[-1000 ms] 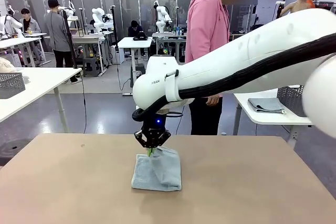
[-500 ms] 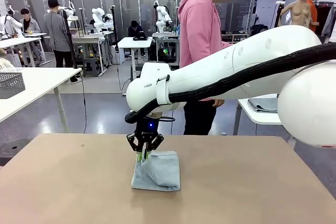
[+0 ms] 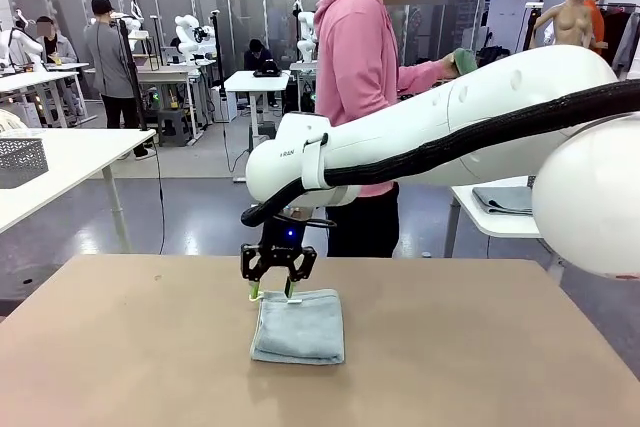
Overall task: Fold the towels and place them in the basket.
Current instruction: When a person lays out a Towel with hook on the table, fold it in half twice, then place the folded Towel with hook on the right side of the table.
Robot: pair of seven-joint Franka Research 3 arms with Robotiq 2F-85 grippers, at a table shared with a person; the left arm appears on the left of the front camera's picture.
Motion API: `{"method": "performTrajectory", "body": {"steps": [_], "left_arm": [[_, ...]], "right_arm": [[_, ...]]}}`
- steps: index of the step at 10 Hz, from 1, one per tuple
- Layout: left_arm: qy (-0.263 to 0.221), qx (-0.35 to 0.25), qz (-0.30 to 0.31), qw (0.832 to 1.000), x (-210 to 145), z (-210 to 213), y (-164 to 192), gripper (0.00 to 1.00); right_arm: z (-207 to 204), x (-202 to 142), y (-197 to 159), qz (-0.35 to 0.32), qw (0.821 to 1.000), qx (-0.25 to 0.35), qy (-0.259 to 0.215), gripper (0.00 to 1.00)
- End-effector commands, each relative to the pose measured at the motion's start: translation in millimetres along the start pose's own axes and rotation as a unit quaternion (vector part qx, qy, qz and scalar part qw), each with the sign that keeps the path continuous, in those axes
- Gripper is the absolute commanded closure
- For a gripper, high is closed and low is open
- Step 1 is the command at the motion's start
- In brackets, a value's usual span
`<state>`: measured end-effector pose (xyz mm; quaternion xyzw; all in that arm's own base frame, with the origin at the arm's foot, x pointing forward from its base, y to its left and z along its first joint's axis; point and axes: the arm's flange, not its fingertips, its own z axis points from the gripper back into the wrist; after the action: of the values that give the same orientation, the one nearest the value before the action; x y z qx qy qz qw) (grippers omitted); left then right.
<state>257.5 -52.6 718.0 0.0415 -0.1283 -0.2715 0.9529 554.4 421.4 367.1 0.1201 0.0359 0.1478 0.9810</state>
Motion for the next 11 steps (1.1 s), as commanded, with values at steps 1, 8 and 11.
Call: {"method": "performTrajectory", "body": {"steps": [1,8,11], "left_arm": [[0.000,0.004,0.002,1.000,-0.7,1.2,-0.6,0.00],[0.000,0.004,0.002,1.000,-0.7,1.2,-0.6,0.00],[0.000,0.004,0.002,1.000,-0.7,1.2,-0.6,0.00]], "right_arm": [[-2.5,-1.1,4.6,0.002,1.000,-0.001,0.001,0.37],[-2.5,-1.1,4.6,0.002,1.000,-0.001,0.001,0.37],[-2.5,-1.1,4.6,0.002,1.000,-0.001,0.001,0.37]]}}
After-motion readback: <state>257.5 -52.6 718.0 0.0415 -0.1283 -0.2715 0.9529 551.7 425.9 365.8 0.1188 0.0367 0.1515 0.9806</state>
